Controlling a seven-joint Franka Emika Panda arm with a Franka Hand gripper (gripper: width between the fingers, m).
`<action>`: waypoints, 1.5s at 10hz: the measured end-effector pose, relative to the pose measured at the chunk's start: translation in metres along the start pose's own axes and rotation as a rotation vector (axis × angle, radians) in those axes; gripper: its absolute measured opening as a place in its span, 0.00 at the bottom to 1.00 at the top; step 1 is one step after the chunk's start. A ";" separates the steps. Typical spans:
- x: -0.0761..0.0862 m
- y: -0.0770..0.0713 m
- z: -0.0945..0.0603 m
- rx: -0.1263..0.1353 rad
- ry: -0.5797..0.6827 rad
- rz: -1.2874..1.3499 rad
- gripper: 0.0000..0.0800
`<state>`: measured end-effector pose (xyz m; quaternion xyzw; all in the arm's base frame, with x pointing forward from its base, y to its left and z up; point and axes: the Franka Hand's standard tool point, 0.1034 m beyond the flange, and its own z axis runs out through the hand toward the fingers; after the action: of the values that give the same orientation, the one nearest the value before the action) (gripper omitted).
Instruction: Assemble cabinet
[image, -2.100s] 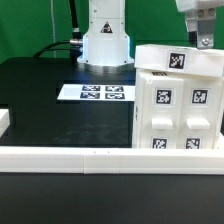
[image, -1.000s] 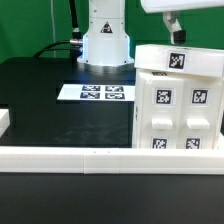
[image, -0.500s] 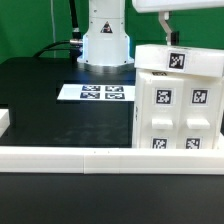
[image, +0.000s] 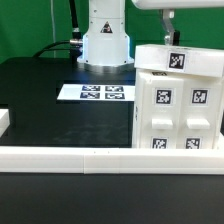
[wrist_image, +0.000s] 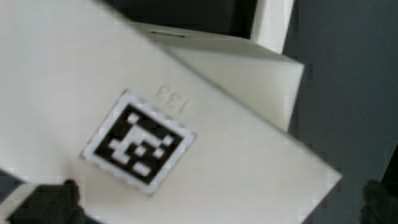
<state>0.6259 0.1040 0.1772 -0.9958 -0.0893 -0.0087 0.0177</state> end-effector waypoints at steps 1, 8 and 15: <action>0.000 0.001 0.000 -0.005 0.001 -0.094 1.00; -0.003 0.002 0.006 -0.012 -0.012 -0.507 1.00; -0.005 0.006 0.011 -0.021 -0.026 -0.657 1.00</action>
Offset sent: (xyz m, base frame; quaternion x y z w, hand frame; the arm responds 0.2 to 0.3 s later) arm -0.0062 0.0042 -0.0067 0.0212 -0.0162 -0.2017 0.9791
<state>0.6224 0.0973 0.1659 -0.9139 -0.4058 -0.0023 0.0026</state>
